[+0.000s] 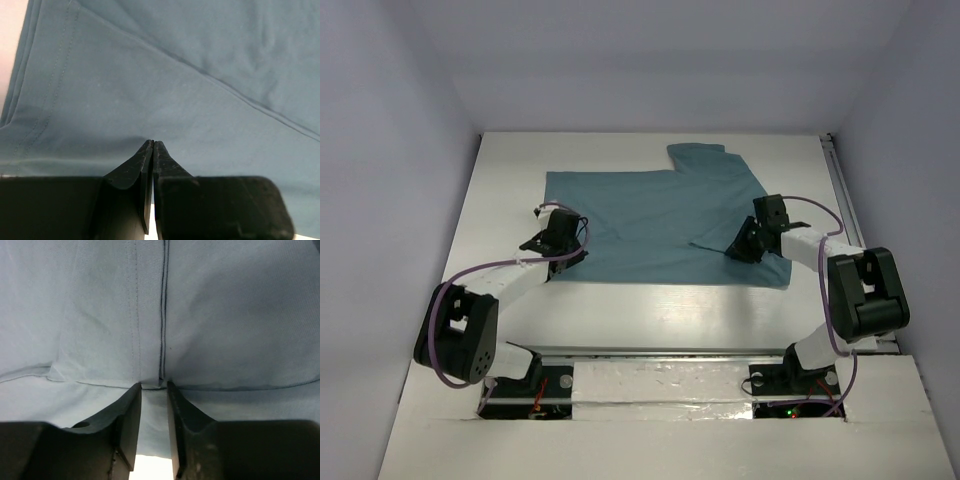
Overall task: Fold and stack the t-shirts
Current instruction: Fold the flattened tshirt in 1/3 of the way
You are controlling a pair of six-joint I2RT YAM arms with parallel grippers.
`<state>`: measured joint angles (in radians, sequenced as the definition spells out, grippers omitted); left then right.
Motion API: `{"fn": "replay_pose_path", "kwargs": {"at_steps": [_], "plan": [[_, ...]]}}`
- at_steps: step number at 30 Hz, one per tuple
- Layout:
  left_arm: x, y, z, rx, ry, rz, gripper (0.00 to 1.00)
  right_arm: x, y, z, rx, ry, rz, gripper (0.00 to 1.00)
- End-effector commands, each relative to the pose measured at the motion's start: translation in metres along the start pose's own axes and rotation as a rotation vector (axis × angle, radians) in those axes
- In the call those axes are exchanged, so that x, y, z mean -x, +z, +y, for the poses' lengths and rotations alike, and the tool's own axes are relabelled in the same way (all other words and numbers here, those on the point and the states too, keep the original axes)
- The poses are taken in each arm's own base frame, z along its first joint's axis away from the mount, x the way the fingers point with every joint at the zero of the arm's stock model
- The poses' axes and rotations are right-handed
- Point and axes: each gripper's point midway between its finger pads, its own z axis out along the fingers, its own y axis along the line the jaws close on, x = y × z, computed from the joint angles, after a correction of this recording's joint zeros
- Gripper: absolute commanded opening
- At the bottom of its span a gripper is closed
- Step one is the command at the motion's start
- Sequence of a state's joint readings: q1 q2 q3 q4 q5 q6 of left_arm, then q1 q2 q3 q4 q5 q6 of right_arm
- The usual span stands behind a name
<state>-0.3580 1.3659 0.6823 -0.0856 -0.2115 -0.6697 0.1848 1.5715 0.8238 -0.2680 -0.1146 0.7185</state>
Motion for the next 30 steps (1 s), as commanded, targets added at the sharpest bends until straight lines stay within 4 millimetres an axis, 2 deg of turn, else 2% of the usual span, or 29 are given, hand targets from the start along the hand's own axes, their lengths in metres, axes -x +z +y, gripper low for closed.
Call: {"fn": "replay_pose_path", "kwargs": {"at_steps": [1,4,5,7,11,15,19,20,21,22,23,24,26,27,28,29,30], "plan": [[0.006,-0.002,0.003,-0.001,0.001,-0.038,0.0,0.021,-0.003,0.014,0.019,0.0,-0.074,0.34],[0.005,-0.001,0.005,0.011,0.004,-0.038,0.0,0.02,-0.002,0.012,0.014,-0.002,-0.076,0.33],[0.003,0.0,0.007,0.015,0.007,-0.034,0.0,0.02,-0.001,0.013,0.016,-0.002,-0.07,0.3],[0.001,0.002,0.008,0.022,0.01,-0.028,0.0,0.02,0.001,0.015,0.024,-0.004,-0.067,0.16],[-0.001,0.002,0.011,0.032,0.013,-0.027,0.0,0.03,-0.004,0.024,0.035,-0.016,-0.083,0.03],[-0.004,0.001,0.017,0.048,0.021,-0.025,0.0,0.046,-0.013,0.031,0.022,-0.045,-0.119,0.02],[-0.009,0.002,0.023,0.06,0.024,-0.018,0.0,0.061,-0.018,0.052,0.049,-0.098,-0.152,0.0],[-0.009,0.002,0.023,0.061,0.024,-0.017,0.0,0.062,-0.011,0.051,0.035,-0.104,-0.138,0.0],[-0.01,0.002,0.024,0.064,0.024,-0.014,0.0,0.075,-0.013,0.063,0.051,-0.112,-0.159,0.0],[-0.01,0.001,0.024,0.066,0.024,-0.014,0.0,0.071,-0.001,0.065,0.037,-0.138,-0.134,0.0],[-0.01,0.001,0.024,0.066,0.024,-0.014,0.0,0.075,-0.005,0.076,0.058,-0.158,-0.147,0.0],[-0.01,0.001,0.024,0.066,0.023,-0.014,0.0,0.075,0.006,0.075,0.042,-0.164,-0.13,0.0],[-0.008,-0.002,0.024,0.062,0.021,-0.018,0.0,0.082,0.009,0.094,0.07,-0.21,-0.136,0.0],[-0.007,-0.003,0.023,0.062,0.021,-0.02,0.0,0.081,0.021,0.093,0.058,-0.216,-0.117,0.0],[-0.004,-0.005,0.022,0.061,0.019,-0.026,0.0,0.086,0.02,0.106,0.076,-0.249,-0.128,0.0],[-0.004,-0.006,0.022,0.059,0.018,-0.029,0.0,0.087,0.024,0.106,0.071,-0.259,-0.121,0.0],[-0.003,-0.007,0.022,0.058,0.018,-0.03,0.0,0.082,0.026,0.116,0.081,-0.287,-0.113,0.0]]}}
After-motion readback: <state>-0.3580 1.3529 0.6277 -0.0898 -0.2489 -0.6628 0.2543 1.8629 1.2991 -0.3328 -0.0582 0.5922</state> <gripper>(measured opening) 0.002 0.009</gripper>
